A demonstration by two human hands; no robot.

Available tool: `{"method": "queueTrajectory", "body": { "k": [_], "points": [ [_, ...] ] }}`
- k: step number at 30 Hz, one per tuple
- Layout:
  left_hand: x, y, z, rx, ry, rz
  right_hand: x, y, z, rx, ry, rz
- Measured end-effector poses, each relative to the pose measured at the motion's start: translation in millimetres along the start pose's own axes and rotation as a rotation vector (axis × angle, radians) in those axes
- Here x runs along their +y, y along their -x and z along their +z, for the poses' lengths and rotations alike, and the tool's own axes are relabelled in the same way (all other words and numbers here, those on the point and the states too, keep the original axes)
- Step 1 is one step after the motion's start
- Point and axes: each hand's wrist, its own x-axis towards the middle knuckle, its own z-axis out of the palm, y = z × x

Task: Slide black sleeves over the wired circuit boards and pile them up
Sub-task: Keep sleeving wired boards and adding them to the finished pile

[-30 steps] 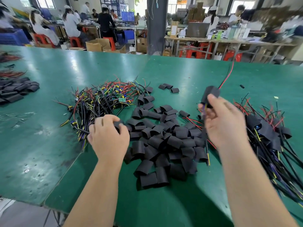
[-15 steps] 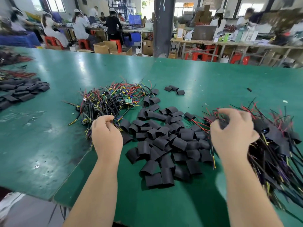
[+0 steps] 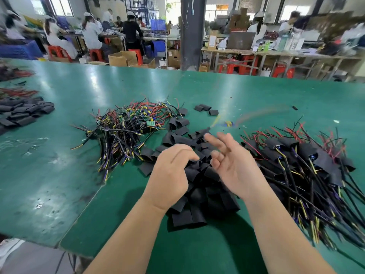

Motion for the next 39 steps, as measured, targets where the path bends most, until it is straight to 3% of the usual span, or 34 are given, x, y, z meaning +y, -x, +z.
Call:
{"method": "queueTrajectory", "body": {
  "k": [5, 9, 14, 18, 21, 23, 26, 31, 39],
  "points": [
    [6.3, 1.2, 4.5, -0.122, -0.174, 0.004, -9.3, -4.5, -12.6, 0.044, -0.117, -0.073],
    [-0.2, 3.9, 5.0, -0.077, -0.318, -0.141, -9.1, -4.5, -12.2, 0.055, -0.067, -0.063],
    [-5.1, 3.8, 6.2, 0.095, -0.401, -0.322, 3.2, -1.0, -2.1, -0.042, 0.109, -0.033],
    [-0.3, 0.3, 6.2, 0.012, -0.380, -0.410, 16.2, 4.7, 5.8, -0.170, 0.157, 0.007],
    [-1.2, 0.8, 3.3, -0.059, -0.278, -0.319, 24.2, 7.7, 9.6, -0.270, 0.203, 0.000],
    [-4.7, 2.6, 1.2, -0.074, -0.216, -0.258, 28.1, 7.8, 9.3, -0.248, 0.248, -0.026],
    [-6.1, 2.4, 0.4, -0.075, -0.202, -0.285, 27.0, 5.0, 8.4, -0.129, 0.251, -0.055],
    [-2.4, 1.7, 4.2, -0.073, -0.192, -0.293, 15.2, 4.8, 6.8, -0.097, 0.175, -0.181],
    [-8.1, 2.7, -1.7, 0.048, -0.271, -0.367, 14.9, 6.4, 11.3, -0.086, 0.175, -0.101]
  ]
}}
